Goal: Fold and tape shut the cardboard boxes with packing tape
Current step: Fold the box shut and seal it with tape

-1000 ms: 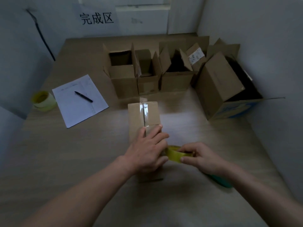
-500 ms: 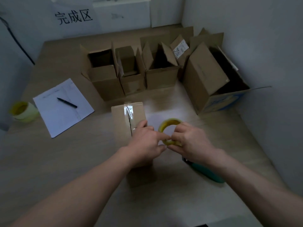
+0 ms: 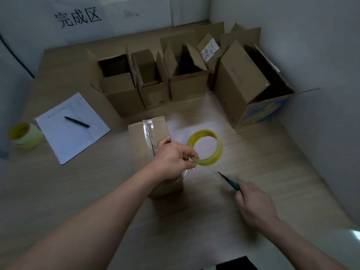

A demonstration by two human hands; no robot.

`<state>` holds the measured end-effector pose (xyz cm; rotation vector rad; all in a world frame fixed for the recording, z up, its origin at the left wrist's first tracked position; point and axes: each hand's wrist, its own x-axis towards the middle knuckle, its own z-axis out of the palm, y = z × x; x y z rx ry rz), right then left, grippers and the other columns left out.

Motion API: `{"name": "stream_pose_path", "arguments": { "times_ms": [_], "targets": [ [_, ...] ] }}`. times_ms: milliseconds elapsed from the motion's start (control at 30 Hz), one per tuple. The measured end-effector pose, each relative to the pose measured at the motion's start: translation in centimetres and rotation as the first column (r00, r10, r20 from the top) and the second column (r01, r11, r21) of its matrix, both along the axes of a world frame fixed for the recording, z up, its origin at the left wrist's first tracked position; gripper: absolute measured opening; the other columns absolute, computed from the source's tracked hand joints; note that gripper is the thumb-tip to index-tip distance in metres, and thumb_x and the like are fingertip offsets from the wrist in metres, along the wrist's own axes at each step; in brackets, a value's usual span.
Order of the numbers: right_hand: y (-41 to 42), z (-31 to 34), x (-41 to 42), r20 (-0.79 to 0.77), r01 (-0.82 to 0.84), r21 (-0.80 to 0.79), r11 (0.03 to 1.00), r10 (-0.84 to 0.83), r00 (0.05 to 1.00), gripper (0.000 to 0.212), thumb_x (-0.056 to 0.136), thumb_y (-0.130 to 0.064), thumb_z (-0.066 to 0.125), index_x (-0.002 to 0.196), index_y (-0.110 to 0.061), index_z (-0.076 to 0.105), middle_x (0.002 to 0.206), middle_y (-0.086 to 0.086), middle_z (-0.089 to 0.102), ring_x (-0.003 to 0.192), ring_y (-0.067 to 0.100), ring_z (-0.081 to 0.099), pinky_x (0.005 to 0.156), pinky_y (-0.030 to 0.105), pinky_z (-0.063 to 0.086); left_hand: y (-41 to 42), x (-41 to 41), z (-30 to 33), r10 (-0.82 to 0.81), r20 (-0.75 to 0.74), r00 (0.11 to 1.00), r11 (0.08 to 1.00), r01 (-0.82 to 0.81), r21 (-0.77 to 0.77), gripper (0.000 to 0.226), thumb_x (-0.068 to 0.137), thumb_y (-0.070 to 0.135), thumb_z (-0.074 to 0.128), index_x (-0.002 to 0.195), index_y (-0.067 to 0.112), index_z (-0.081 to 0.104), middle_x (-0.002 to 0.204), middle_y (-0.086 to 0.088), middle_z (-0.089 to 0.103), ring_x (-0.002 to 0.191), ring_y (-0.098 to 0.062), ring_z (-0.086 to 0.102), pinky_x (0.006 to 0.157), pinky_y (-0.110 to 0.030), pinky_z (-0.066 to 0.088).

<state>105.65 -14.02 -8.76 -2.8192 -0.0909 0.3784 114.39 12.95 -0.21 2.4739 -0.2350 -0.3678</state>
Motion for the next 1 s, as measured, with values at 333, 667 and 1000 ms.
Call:
{"name": "stream_pose_path", "arguments": {
  "times_ms": [333, 667, 1000],
  "targets": [
    [5.7, 6.7, -4.5, 0.239, -0.214, 0.395, 0.893, 0.125, 0.963, 0.033, 0.088, -0.019, 0.061, 0.12, -0.016, 0.066, 0.1, -0.004, 0.067, 0.09, 0.015, 0.065, 0.074, 0.031, 0.051, -0.9, 0.3, 1.2, 0.025, -0.053, 0.998, 0.999, -0.027, -0.03, 0.018, 0.074, 0.035, 0.08, 0.082, 0.043, 0.066, 0.056, 0.019, 0.052, 0.07, 0.012, 0.05, 0.105, -0.023, 0.005],
    [8.6, 6.5, -3.9, 0.23, -0.137, 0.267, 0.954, 0.074, 0.97, 0.035, 0.085, -0.011, 0.073, 0.119, -0.011, 0.068, 0.091, 0.009, 0.064, 0.077, 0.034, 0.065, 0.056, 0.04, 0.052, -1.2, 0.0, 1.5, -0.002, -0.034, 0.999, 1.0, 0.001, -0.024, 0.016, 0.076, 0.034, 0.079, 0.085, 0.04, 0.067, 0.057, 0.019, 0.055, 0.073, 0.013, 0.051, 0.102, -0.022, 0.005],
    [7.8, 5.9, -4.0, 0.239, -0.119, 0.246, 0.962, 0.059, 0.969, 0.041, 0.087, -0.019, 0.071, 0.127, -0.015, 0.064, 0.094, 0.005, 0.062, 0.077, 0.03, 0.065, 0.056, 0.036, 0.05, -1.2, 0.1, 1.3, -0.011, -0.011, 1.0, 1.0, 0.011, -0.002, 0.018, 0.075, 0.036, 0.08, 0.079, 0.044, 0.064, 0.057, 0.02, 0.056, 0.077, 0.008, 0.055, 0.105, -0.024, 0.005]
  ]
}}
